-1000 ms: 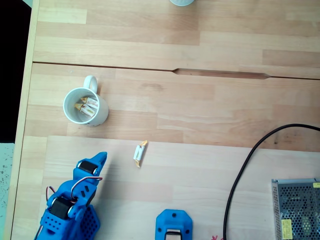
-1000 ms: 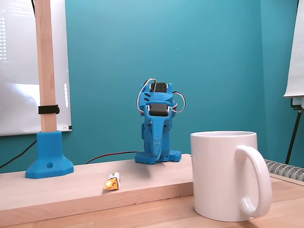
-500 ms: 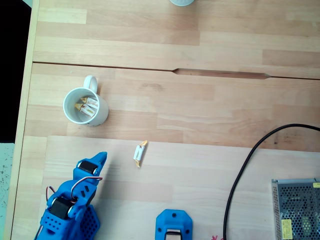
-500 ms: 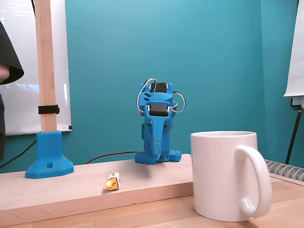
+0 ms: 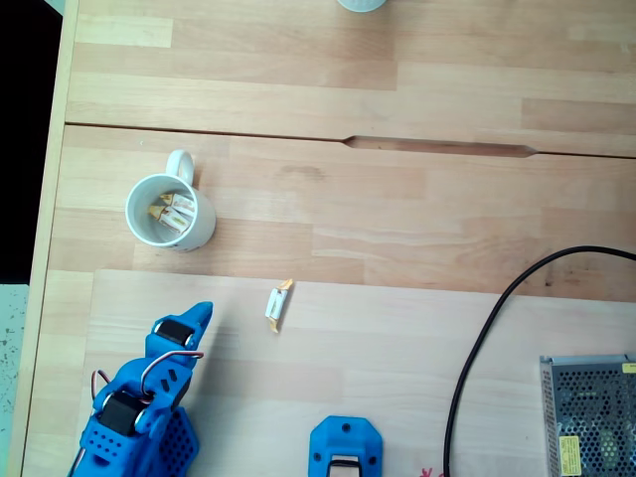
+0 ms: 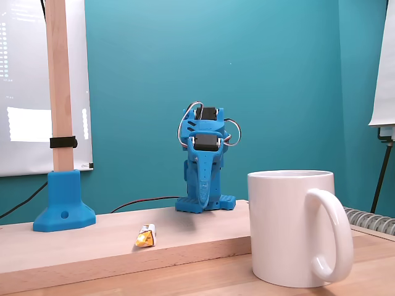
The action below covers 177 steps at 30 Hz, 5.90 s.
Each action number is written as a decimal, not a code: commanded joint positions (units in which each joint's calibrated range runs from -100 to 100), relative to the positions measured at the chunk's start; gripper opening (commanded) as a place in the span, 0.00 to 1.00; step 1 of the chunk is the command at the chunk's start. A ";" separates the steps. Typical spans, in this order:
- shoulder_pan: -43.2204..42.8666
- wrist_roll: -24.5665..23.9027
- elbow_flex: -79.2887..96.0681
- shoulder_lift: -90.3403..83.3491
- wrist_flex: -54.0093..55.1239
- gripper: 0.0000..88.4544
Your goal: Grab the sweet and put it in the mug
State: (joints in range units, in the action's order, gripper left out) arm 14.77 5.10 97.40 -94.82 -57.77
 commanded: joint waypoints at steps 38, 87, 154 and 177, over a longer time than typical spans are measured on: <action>-0.54 -0.20 -0.70 -0.53 0.92 0.04; -0.54 5.67 -8.19 0.16 0.43 0.05; 21.83 -9.62 -53.51 69.18 -4.00 0.26; 21.98 -12.36 -64.48 88.80 -4.00 0.26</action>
State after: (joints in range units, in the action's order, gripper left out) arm 36.71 -7.20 36.62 -6.45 -61.59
